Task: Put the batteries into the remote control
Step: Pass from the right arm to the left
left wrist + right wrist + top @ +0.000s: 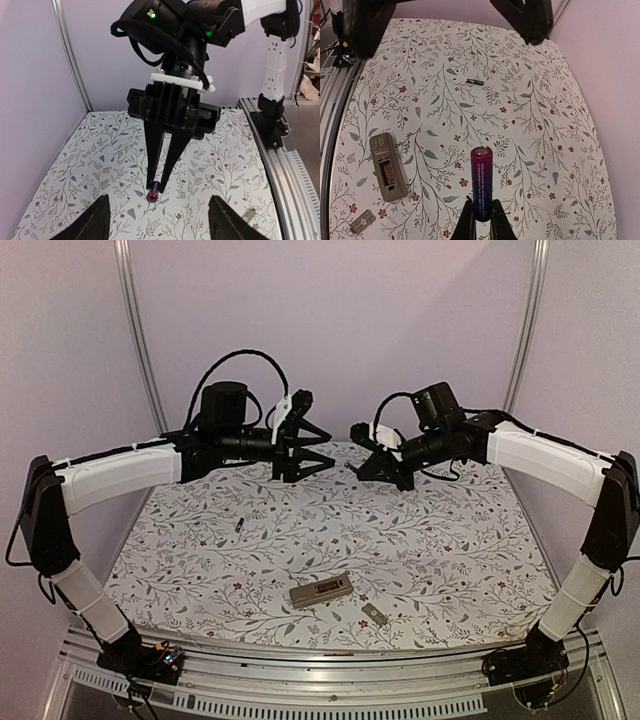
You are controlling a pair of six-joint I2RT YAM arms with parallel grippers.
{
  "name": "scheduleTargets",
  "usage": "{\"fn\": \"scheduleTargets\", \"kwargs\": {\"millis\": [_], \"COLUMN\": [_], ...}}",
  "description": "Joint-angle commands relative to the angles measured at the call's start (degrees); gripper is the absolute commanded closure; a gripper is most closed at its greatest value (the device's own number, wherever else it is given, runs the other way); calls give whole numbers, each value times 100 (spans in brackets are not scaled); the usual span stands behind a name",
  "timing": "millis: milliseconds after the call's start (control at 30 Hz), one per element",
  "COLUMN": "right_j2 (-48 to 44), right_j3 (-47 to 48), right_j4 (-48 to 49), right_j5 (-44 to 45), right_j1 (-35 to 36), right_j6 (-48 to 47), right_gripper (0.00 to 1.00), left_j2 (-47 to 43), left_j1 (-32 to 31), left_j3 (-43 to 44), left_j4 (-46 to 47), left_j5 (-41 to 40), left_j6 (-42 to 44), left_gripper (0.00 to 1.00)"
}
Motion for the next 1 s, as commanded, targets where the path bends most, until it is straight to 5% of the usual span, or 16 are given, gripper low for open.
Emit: {"fn": "scheduleTargets", "kwargs": {"millis": [0, 333, 600, 967], "right_j2": [84, 358, 522, 514], "right_j3": [282, 517, 727, 760], "right_j4": [59, 135, 141, 124], "right_j5": [284, 418, 348, 152], "right_j1": [116, 347, 440, 445], "right_j6": [124, 343, 244, 152], "right_gripper": [100, 100, 100, 100], "left_j2": [175, 253, 429, 454], "left_j1": [73, 172, 171, 228], "left_j3": [-39, -431, -433, -475], "left_j4": [-84, 753, 859, 882], "left_j5": [334, 523, 443, 105], "left_j6": [260, -673, -862, -745], "left_gripper": [35, 41, 57, 62]}}
